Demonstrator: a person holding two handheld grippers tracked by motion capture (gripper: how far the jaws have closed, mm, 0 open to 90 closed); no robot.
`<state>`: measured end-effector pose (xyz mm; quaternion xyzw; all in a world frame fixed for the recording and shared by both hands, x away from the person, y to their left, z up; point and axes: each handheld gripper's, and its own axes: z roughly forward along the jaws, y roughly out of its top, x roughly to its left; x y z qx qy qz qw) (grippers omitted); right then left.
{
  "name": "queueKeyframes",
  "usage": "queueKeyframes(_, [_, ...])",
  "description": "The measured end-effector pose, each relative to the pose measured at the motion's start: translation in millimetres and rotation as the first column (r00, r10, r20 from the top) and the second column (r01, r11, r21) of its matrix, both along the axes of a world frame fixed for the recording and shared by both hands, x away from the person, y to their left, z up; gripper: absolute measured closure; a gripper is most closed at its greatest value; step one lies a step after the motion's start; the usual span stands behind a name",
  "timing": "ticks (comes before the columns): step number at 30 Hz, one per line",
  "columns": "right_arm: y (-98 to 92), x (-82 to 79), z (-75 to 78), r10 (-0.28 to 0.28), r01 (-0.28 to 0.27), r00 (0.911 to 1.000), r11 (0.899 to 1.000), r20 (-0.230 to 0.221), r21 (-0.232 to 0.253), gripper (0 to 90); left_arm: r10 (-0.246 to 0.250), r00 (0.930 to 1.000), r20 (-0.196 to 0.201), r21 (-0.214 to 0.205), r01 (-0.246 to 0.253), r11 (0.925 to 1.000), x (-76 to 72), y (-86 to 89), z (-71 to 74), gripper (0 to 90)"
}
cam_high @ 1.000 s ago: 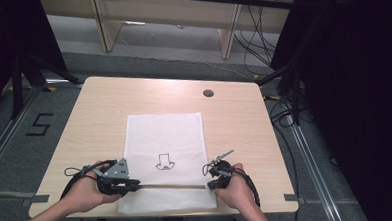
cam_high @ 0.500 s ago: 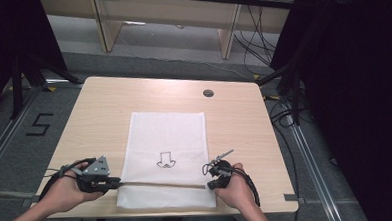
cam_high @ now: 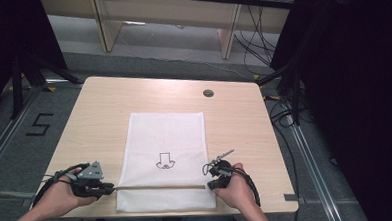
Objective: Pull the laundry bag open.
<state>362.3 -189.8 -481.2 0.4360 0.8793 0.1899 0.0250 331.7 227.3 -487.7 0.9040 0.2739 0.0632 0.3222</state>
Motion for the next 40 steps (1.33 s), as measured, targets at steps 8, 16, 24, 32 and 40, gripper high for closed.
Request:
queueKeyframes(8, [0.0, -0.9, 0.2, -0.013, 0.013, 0.9999, 1.000, -0.003, 0.000, 90.0, 0.010, 0.9999, 0.007, -0.016, -0.010, 0.9998, 0.9, 1.0, -0.7, 81.5])
queueKeyframes(16, [-6.0, -1.4, -2.0, -0.027, 0.027, 0.9996, 0.998, -0.003, 0.052, 89.7, 0.061, 0.9958, 0.068, -0.112, -0.053, 0.9923, 1.7, 7.0, 3.5, 68.1])
queueKeyframes(24, [-4.3, -2.6, 6.3, -0.036, 0.032, 0.9985, 0.994, 0.042, 0.100, 70.3, 0.172, 0.9700, 0.172, -0.247, -0.127, 0.9606, 18.2, -4.2, 14.4, 44.5])
queueKeyframes(32, [-7.9, -2.8, 12.5, -0.077, 0.063, 0.9909, 0.990, 0.111, 0.122, 60.6, 0.194, 0.9713, 0.138, -0.292, -0.147, 0.9450, 31.5, -36.7, 5.9, 39.7])
queueKeyframes(40, [-20.5, 2.5, 14.9, -0.139, 0.112, 0.9763, 0.980, 0.166, 0.162, 57.3, 0.263, 0.9559, 0.130, -0.288, -0.217, 0.9325, 35.3, -17.8, -0.4, 40.4])
